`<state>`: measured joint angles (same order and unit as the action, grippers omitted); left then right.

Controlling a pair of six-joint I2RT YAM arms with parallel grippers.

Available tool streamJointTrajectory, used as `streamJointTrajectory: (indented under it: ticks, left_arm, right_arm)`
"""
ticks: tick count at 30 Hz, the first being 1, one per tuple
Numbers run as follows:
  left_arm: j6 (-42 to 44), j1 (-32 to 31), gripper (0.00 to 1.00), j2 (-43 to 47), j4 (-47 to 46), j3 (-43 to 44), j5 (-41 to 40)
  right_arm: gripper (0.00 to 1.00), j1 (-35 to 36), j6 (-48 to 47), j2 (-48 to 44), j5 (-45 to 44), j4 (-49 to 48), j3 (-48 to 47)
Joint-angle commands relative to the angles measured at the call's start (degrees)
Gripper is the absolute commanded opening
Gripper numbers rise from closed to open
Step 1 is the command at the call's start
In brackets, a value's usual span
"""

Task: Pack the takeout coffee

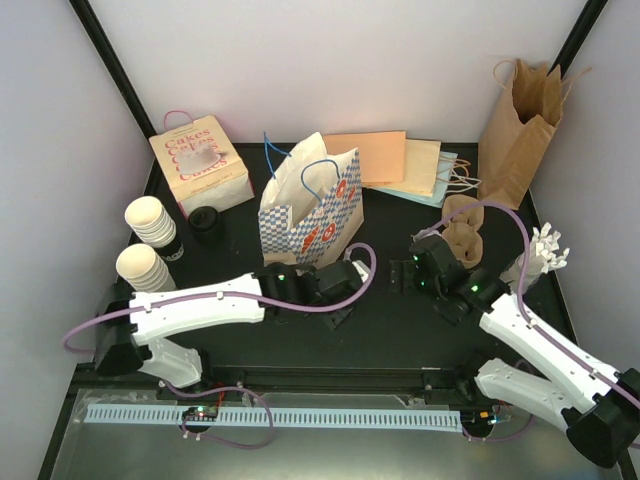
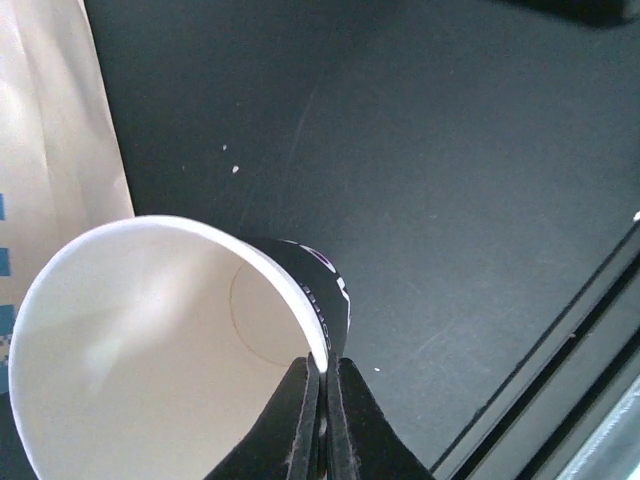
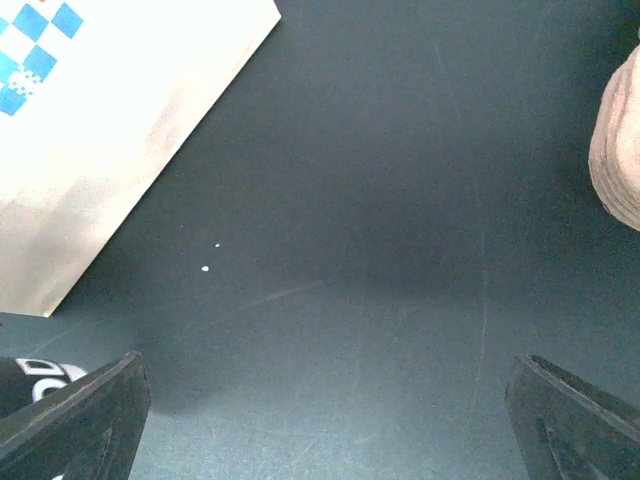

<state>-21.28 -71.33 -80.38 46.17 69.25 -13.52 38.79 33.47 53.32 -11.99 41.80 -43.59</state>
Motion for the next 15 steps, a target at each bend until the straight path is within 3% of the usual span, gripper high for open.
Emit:
streamJointTrajectory:
  ticks: [1, 15]
  left_arm:
    - [1.01, -0.3, 0.01, -4.12, 1.14, 3.74, -3.67]
    - [0.62, -0.2, 0.04, -14.91, 5.56, 9.94, -4.48]
  right_arm:
    - [1.0, -0.47, 2.82, -1.65, -1.77, 0.62, 0.63]
    - [1.0, -0.67, 6.05, -7.52, -6.82, 2.11, 2.08]
